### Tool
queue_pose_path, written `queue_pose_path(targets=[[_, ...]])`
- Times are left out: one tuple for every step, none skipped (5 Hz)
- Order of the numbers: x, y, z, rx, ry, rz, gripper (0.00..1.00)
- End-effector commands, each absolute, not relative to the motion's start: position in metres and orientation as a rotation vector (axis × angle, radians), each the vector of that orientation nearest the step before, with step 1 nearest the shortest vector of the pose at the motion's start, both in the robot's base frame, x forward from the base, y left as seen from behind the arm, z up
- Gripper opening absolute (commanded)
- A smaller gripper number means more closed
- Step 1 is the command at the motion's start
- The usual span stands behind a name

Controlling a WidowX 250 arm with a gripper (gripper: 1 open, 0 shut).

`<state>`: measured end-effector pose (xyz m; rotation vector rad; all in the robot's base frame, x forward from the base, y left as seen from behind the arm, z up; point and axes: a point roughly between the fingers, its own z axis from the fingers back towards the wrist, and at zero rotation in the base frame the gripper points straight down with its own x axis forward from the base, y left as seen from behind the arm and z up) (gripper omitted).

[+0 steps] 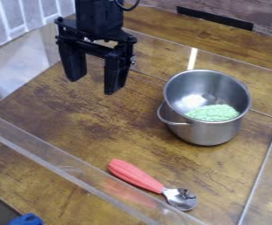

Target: Move the pink spoon to the right

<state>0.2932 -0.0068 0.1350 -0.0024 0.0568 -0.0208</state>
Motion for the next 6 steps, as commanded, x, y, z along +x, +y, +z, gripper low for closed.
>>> queue_pose_path(targets=[[0.289,-0.009,0.120,-0.013,0.084,-0.064,1.00],[0.284,-0.023,0.097,0.004,0.074,-0.281,1.00],[0.286,-0.036,0.079,0.025,0.040,-0.489,1.00],[0.286,-0.044,0.061,0.035,0.021,-0.658,1.00],[0.286,-0.047,0.041,0.055,0.000,-0.765,1.00],[0.285,-0.046,0.034,0.092,-0.016,-0.818,1.00]])
